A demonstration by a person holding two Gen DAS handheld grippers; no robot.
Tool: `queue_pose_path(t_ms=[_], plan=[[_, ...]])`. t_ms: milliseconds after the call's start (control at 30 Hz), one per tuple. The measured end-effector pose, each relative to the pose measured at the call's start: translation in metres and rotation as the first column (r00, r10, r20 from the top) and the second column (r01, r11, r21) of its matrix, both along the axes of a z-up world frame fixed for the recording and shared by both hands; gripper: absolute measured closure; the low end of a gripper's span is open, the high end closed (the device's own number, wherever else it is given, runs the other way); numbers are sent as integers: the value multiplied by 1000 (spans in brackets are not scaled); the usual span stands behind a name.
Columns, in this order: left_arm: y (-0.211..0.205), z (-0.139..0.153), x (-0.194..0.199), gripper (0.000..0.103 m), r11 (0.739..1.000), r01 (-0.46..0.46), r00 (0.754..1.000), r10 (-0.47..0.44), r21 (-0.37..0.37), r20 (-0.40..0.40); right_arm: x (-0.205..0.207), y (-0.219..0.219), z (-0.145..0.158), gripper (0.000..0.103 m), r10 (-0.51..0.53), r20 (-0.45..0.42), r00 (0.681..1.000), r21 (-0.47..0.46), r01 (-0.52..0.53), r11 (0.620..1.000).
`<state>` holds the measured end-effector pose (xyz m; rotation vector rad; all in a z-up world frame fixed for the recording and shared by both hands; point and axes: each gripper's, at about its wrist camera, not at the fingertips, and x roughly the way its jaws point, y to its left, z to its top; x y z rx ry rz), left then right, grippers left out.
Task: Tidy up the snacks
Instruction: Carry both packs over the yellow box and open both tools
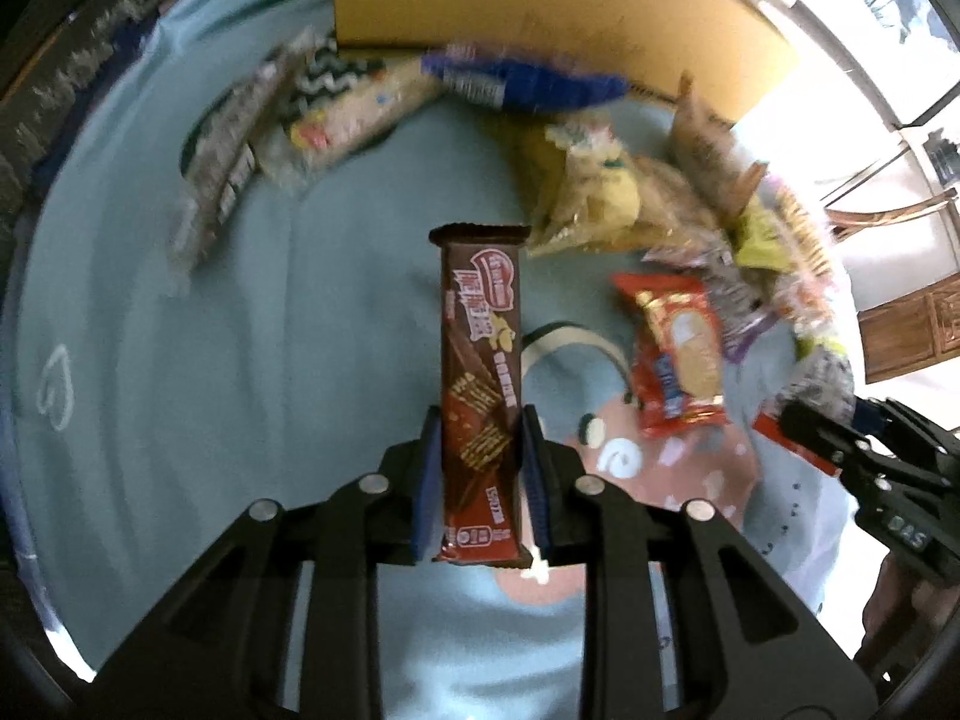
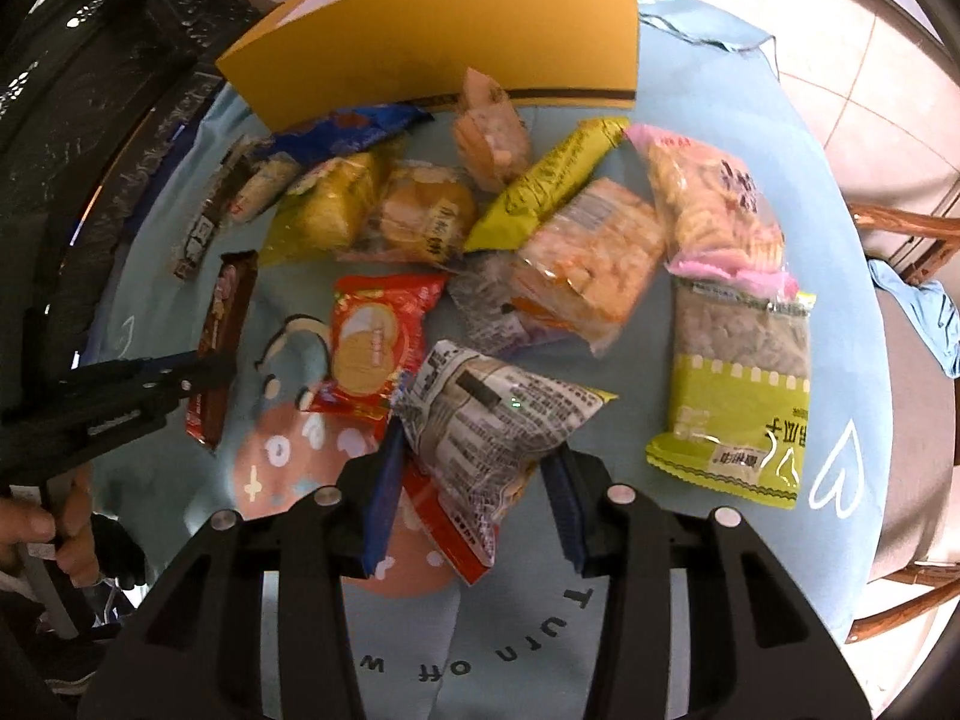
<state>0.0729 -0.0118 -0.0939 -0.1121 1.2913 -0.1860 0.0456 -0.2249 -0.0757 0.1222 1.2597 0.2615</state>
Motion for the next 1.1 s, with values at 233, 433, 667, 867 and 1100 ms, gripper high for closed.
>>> queue_pose_path(t_ms=[233,433,667,867,1100], plan=[[10,34,-1,78,1000,-13,998,14,-19,63,4,1,26,58,25,51,998,27,-27,999],[6,64,3,78,1000,1,993,3,-31,122,13,-2,52,58,21,108,994,56,-27,998],[-3,88,11,78,1000,19,987,-16,-17,161,30,-9,84,58,-2,189,982,83,-14,996],[-4,111,27,78,1000,20,976,-18,-6,218,55,-11,112,58,-7,273,962,81,-15,997],[-2,140,65,78,1000,1,956,2,-10,293,87,-15,130,58,-28,334,942,83,0,997]])
